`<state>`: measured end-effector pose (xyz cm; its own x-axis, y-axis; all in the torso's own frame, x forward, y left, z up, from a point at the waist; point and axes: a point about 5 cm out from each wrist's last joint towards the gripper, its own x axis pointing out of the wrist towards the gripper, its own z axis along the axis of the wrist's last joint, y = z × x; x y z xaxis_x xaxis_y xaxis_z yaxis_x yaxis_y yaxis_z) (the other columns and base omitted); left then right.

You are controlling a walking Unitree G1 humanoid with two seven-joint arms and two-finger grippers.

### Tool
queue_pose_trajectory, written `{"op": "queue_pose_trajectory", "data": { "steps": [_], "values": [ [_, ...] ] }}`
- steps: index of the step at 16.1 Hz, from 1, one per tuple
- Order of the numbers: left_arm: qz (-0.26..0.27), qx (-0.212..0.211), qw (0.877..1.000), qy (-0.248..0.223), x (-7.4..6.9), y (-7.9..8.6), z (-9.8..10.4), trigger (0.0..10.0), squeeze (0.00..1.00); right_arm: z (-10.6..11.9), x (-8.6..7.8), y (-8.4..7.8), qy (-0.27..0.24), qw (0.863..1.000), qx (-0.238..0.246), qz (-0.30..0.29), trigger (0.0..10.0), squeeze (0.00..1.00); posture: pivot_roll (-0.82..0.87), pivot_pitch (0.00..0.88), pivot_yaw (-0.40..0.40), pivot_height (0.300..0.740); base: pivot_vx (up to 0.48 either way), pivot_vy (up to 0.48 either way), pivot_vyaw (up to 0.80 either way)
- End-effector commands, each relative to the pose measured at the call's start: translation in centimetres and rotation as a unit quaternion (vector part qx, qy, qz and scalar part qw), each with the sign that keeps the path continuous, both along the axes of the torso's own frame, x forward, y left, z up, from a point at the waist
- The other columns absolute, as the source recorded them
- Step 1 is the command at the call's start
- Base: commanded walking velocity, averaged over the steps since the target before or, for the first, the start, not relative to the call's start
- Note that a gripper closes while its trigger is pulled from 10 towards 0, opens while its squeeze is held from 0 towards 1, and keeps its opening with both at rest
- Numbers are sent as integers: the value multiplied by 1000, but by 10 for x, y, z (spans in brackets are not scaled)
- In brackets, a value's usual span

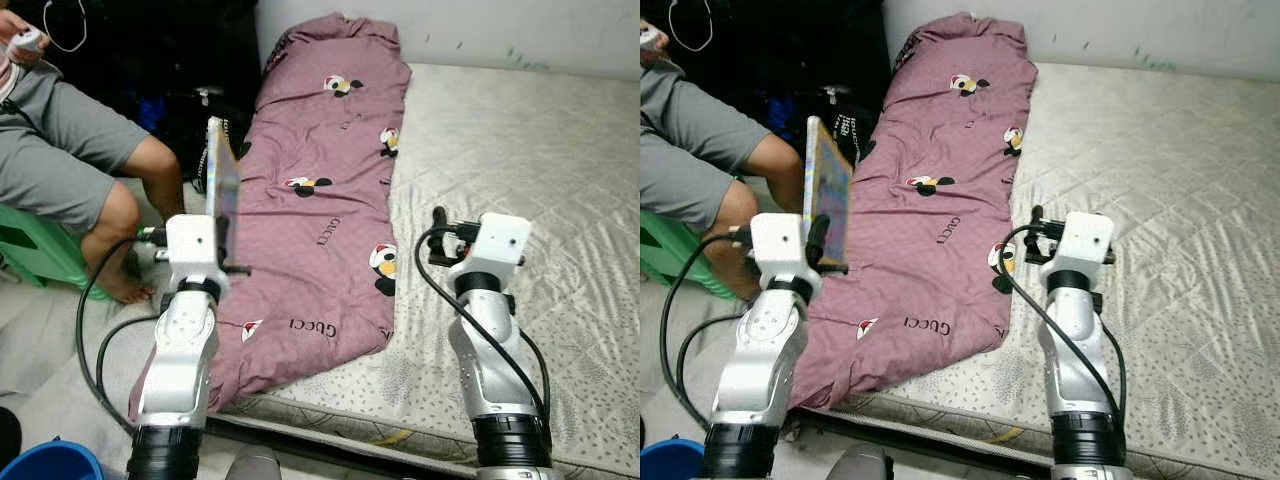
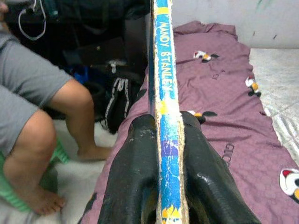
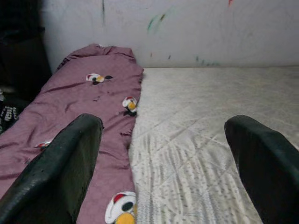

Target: Clean up the room

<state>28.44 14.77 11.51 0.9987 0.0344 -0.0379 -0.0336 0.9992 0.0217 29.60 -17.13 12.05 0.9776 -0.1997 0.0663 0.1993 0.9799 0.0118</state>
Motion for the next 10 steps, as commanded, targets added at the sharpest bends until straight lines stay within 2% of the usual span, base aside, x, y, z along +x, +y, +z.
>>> {"op": "queue_pose_trajectory", "data": {
  "steps": [1, 4, 8, 10],
  "values": [
    [7, 3, 1000, 1, -1, 3, -1, 10000, 0, -5, 0, 4, 12, 1000, 0, 10, 10000, 0, -14, 0, 53, 740, 0, 0, 0],
    [-6, 7, 1000, -17, 7, -1, 8, 10000, 0, -1, 2, 10, 4, 1000, -10, 17, 10000, 0, -18, 0, 47, 740, 0, 0, 0],
    [-32, 8, 999, -30, 12, -5, 14, 10000, 0, 0, 2, 4, -3, 1000, -7, 3, 10000, 0, -22, 0, 47, 740, 0, 0, 0],
    [-40, -1, 999, -29, 12, -8, 13, 10000, 0, -2, 3, -1, 8, 1000, 4, -4, 10000, 0, -27, 0, 45, 740, 0, 0, -800]
  ]
}}
